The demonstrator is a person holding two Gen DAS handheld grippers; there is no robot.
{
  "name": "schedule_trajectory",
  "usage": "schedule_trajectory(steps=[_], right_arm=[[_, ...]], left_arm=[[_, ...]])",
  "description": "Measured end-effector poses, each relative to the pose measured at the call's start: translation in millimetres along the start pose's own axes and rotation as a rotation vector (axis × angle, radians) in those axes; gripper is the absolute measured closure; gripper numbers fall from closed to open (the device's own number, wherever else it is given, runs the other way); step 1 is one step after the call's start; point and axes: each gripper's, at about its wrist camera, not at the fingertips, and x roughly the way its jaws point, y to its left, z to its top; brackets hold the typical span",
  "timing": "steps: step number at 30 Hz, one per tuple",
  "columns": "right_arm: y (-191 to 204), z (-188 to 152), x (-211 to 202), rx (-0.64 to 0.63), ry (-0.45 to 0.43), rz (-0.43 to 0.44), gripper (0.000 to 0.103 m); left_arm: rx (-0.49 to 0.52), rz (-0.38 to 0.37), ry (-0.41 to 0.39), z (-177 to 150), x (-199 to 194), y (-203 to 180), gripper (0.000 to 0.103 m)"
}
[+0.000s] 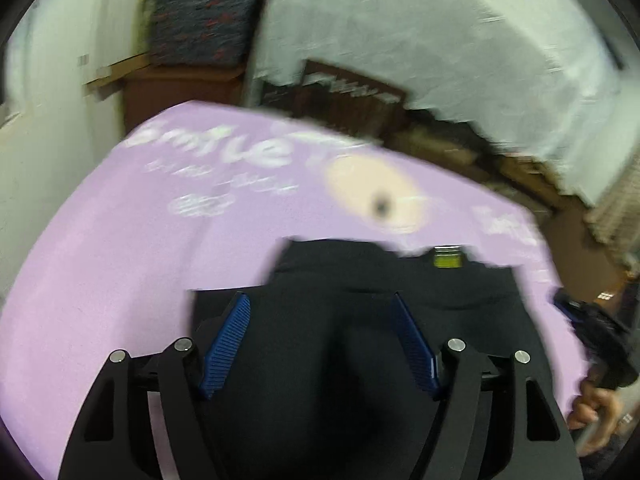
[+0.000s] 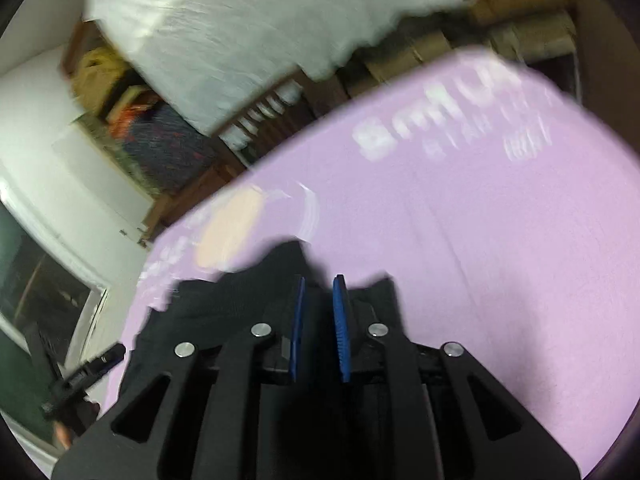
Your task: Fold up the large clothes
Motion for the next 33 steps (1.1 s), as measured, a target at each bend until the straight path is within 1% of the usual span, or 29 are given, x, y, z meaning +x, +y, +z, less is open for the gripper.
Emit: schedule_trajectory(steps=[1, 2, 4, 6, 8, 10, 11, 12, 13, 14, 15, 16, 18, 20, 23, 27, 28, 30, 33], right_arm=[[8.6, -0.8, -4.1, -0.018, -0.006, 0.027, 0.088], [26.1, -3.5, -9.5, -0.048, -0.001, 0.088, 0.088], [52.5, -11.9, -12.3, -0.098, 0.031, 0.169, 0.088], [82.0, -27.9, -12.6, -0.172, 0.071, 0.228, 0.088], [100.0, -41.5, -7.8, -0.219, 0.113, 0.252, 0.088], [108.6, -55.4, 2.9, -0.248, 0.161, 0.249, 0.088], [110.4, -58.5, 8.6, -0.25, 0.176, 0.24, 0.088], [107.3, -62.9, 17.2, -0.247, 0.201, 0.218, 0.089], [102.9, -64.8, 22.5, -0.237, 0.218, 0.205, 0.09], [95.1, -68.3, 33.0, -0.209, 0.254, 0.186, 0.098], [92.3, -73.2, 38.6, -0.197, 0.283, 0.17, 0.103], [86.8, -74.6, 45.8, -0.197, 0.313, 0.147, 0.103], [76.8, -75.3, 54.2, -0.171, 0.347, 0.172, 0.103], [74.0, -75.7, 55.7, -0.162, 0.353, 0.183, 0.103], [78.3, -83.1, 52.0, -0.227, 0.313, 0.16, 0.103], [77.5, -82.9, 48.8, -0.206, 0.319, 0.15, 0.103], [75.9, -81.7, 47.0, -0.192, 0.328, 0.153, 0.103], [61.7, -83.5, 30.4, -0.104, 0.339, 0.182, 0.103], [36.5, -87.5, 5.0, -0.006, 0.331, 0.217, 0.103]], left_arm=[[0.023, -0.025, -0.004, -2.0, -2.7, -11.4, 0.03], [0.057, -0.036, -0.01, -5.8, -4.8, -25.4, 0.03], [0.111, -0.048, -0.015, -14.1, -5.1, -46.3, 0.03], [0.146, -0.057, -0.01, -23.6, -1.6, -61.8, 0.029], [0.182, -0.057, 0.007, -33.4, 8.1, -71.9, 0.029], [0.201, -0.033, 0.032, -42.5, 19.8, -74.0, 0.029], [0.194, -0.028, 0.059, -47.8, 30.4, -71.2, 0.029], [0.19, -0.022, 0.073, -51.4, 36.3, -69.9, 0.028], [0.209, 0.004, 0.089, -56.2, 43.7, -70.9, 0.027], [0.239, 0.028, 0.091, -58.5, 46.6, -72.8, 0.027], [0.277, 0.057, 0.085, -61.6, 48.5, -77.1, 0.027], [0.297, 0.08, 0.082, -64.5, 50.8, -80.0, 0.026], [0.299, 0.097, 0.081, -66.6, 54.0, -80.4, 0.025], [0.29, 0.097, 0.085, -66.5, 56.6, -76.1, 0.024], [0.293, 0.103, 0.082, -67.9, 58.2, -74.2, 0.023], [0.289, 0.108, 0.082, -69.0, 58.4, -73.2, 0.022], [0.286, 0.111, 0.082, -69.3, 58.0, -72.9, 0.022], [0.283, 0.114, 0.081, -69.9, 56.2, -73.3, 0.022], [0.281, 0.121, 0.08, -70.1, 56.0, -72.5, 0.021]])
